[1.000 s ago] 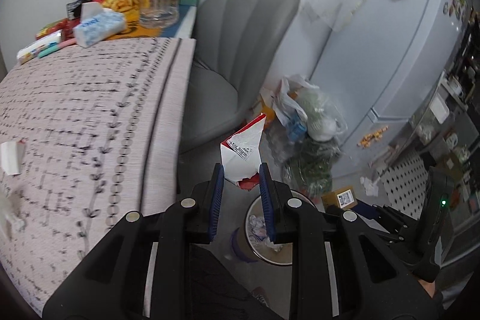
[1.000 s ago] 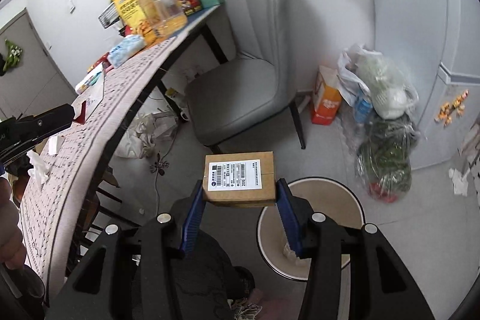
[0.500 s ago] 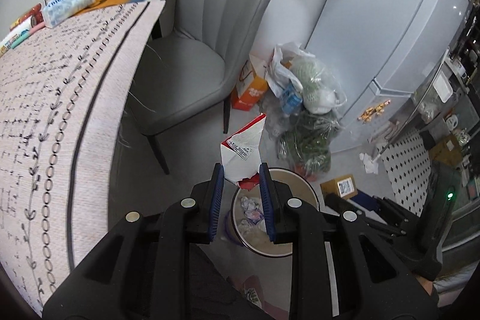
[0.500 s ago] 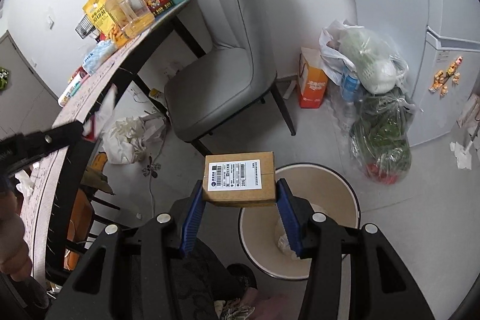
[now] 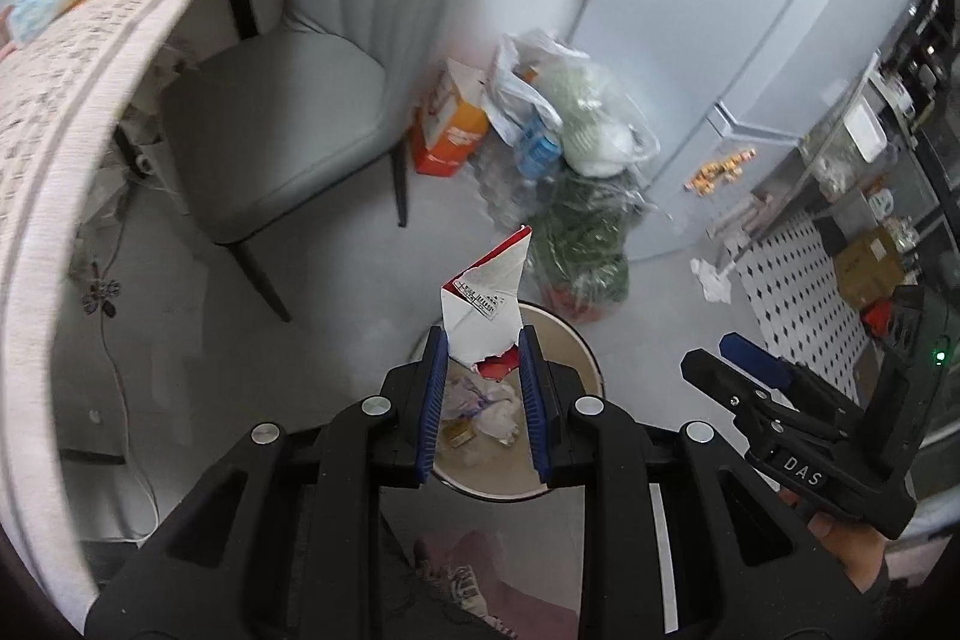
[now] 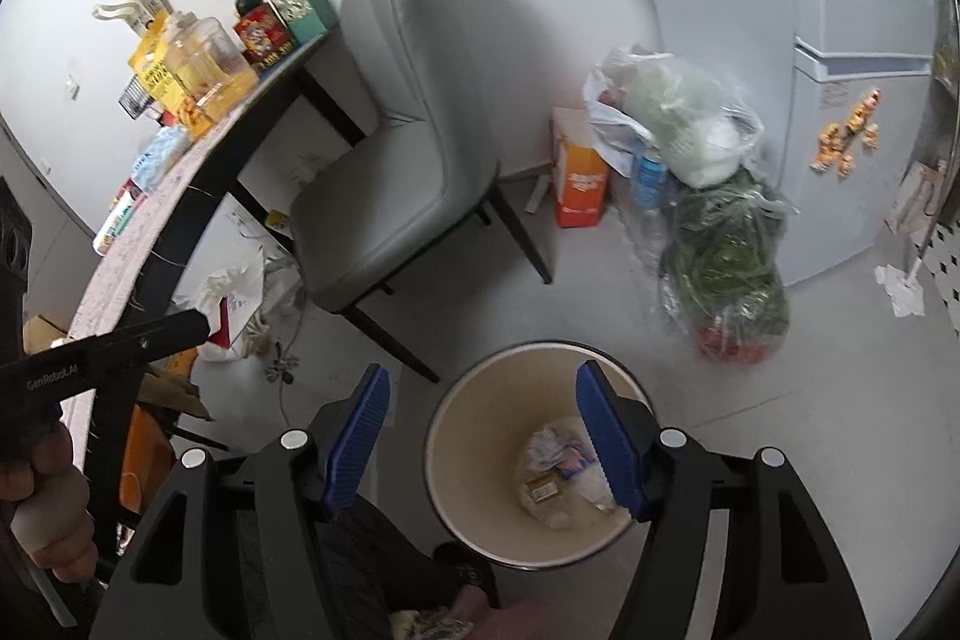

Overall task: Collect trash
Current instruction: 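Open both grippers to drop the carton and box into the bin, then move both tools back over the table toward the last white tissue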

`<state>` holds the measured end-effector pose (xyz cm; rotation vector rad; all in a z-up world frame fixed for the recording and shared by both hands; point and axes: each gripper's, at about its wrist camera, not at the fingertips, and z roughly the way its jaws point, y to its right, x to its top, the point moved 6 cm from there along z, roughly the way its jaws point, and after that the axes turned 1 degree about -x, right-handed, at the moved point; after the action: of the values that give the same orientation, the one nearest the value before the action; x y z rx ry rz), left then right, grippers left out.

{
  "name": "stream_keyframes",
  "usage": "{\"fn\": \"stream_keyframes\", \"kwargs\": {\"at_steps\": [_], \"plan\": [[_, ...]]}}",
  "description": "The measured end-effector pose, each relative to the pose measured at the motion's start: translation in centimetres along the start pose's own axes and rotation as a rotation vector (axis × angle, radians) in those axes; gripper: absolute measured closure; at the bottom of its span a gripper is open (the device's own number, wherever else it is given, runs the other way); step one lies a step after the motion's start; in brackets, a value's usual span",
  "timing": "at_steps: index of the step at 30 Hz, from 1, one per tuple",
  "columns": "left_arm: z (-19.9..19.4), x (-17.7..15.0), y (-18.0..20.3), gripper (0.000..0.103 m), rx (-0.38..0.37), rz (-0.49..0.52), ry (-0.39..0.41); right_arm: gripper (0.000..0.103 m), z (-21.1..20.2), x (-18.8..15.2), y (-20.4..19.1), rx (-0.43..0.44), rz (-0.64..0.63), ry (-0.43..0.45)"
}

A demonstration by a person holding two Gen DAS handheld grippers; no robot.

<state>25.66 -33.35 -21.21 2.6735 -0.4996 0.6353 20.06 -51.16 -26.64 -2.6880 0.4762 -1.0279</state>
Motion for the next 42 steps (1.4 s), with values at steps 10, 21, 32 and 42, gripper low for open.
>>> {"fn": "stream_keyframes", "kwargs": {"at_steps": [10, 21, 32, 42], "plan": [[3.1, 0.2, 4.1, 0.035, -0.168, -0.003, -0.028, 0.038, -1.2, -0.7, 3.2, -0.043, 0.036, -0.001], [-1.8, 1.6, 0.3, 0.015, -0.067, -0.025, 0.073, 0.031, -0.9, -1.1, 0.7, -0.019, 0.024, -0.014], [-11.3, 1.3, -6.0, 0.006, 0.007, -0.094, 0.247, 0.008, -3.1, 0.4, -7.0, 0.035, -0.032, 0.067], [-18.4, -1.1, -11.8, 0.006, 0.071, -0.187, 0.368, 0.008, -5.0, 0.1, -14.9, 0.105, -0.108, 0.089]]}}
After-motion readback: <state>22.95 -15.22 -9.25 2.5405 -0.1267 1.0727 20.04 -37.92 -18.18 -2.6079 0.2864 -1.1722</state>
